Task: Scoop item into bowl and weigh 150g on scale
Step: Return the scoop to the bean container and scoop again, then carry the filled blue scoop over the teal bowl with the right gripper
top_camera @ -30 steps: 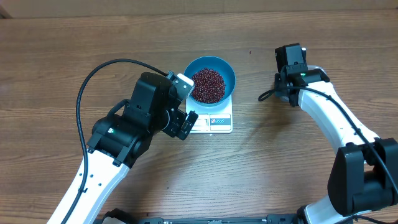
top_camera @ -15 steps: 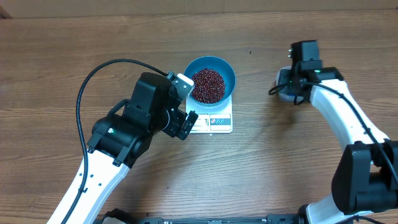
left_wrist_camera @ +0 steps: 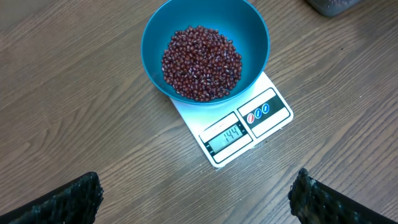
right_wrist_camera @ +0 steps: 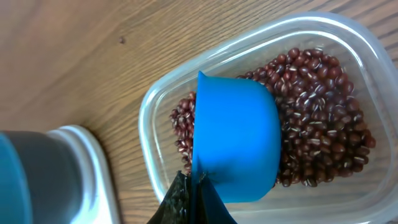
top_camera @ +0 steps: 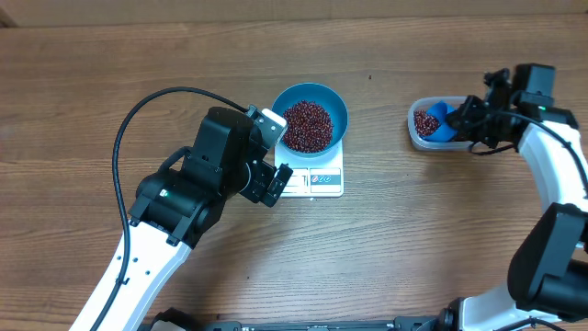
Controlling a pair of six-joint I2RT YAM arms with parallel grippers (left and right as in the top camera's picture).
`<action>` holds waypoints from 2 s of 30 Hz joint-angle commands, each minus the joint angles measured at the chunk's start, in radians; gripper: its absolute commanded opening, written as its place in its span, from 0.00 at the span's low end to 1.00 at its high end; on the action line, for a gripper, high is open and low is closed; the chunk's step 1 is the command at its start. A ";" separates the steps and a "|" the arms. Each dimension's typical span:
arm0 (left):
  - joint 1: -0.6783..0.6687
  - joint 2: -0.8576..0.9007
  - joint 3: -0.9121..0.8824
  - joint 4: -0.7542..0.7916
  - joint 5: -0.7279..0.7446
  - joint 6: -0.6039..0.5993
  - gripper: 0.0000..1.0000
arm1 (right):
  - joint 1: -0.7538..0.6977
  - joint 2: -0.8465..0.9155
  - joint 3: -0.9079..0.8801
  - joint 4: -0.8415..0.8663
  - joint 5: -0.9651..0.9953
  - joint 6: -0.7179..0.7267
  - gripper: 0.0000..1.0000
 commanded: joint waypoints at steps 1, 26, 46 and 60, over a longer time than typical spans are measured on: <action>0.006 0.005 0.023 0.003 0.011 0.012 1.00 | -0.037 0.007 0.005 -0.004 -0.129 0.008 0.04; 0.006 0.005 0.023 0.004 0.011 0.012 0.99 | -0.250 0.007 0.005 -0.110 -0.379 -0.054 0.04; 0.006 0.005 0.023 0.003 0.011 0.012 1.00 | -0.217 -0.170 0.005 -0.098 -0.636 -0.103 0.04; 0.006 0.005 0.023 0.003 0.011 0.012 0.99 | -0.030 -0.237 0.005 -0.092 -0.578 -0.102 0.04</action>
